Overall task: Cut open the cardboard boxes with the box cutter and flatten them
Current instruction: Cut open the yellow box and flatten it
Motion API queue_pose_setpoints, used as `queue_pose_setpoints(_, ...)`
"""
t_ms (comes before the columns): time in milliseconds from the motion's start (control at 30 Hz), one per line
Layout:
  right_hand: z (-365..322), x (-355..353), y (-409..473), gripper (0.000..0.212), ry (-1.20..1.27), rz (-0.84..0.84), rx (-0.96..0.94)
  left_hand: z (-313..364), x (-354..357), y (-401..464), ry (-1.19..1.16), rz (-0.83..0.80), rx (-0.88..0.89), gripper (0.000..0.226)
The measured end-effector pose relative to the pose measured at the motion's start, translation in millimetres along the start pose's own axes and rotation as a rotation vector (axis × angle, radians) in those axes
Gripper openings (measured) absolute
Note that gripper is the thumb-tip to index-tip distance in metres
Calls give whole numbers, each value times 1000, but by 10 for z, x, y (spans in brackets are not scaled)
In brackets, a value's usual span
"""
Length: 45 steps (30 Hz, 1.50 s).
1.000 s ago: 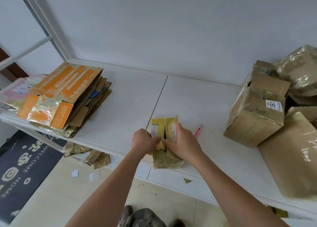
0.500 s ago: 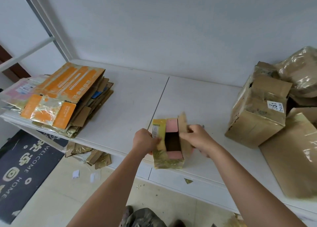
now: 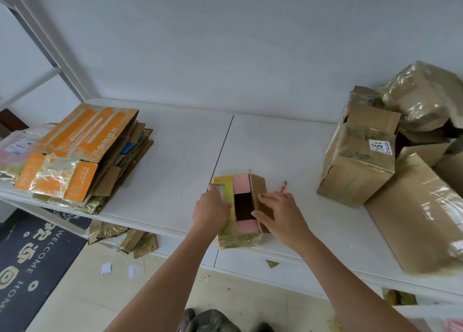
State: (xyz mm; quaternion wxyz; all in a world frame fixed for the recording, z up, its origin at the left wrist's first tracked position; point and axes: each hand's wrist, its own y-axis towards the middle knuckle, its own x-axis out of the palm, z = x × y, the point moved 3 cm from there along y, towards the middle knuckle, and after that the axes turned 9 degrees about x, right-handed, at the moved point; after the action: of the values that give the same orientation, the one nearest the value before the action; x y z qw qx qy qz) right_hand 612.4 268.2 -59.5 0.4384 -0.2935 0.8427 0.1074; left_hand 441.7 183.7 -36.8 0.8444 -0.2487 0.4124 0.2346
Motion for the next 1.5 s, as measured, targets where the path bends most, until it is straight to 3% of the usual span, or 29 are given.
queue_pose_setpoints(67,4,-17,2,59,11,-43,37,55,15,-6,58,-11,-11,36)
queue_pose_setpoints(200,-61,-69,16,59,13,-75,54,144,69,-18,158,-17,-8,74)
queue_pose_setpoints(400,-87,-92,12,58,90,-110,107,37,-14,23,-127,-45,-17,54)
queue_pose_setpoints(567,-113,-85,19,58,115,-134,138,-41,-98,-15,-302,-79,-8,78)
queue_pose_setpoints(733,-121,-79,6,58,129,-133,159,-72,-143,-33,-458,-183,-33,67)
queue_pose_setpoints(967,-169,-83,-95,40,187,-83,152,-94,-193,6,-486,-293,-26,68)
queue_pose_setpoints(1100,-177,-28,-136,34,151,-97,146,-44,-149,-3,-426,-197,11,68)
queue_pose_setpoints(1200,-150,24,-191,55,124,-166,153,6,-64,-38,-194,-165,85,97)
queue_pose_setpoints(1300,-123,30,-224,77,149,-198,172,22,6,-79,-93,-195,130,97)
queue_pose_setpoints(1500,-132,17,-183,59,213,-183,147,-56,-122,-111,-377,-338,69,91)
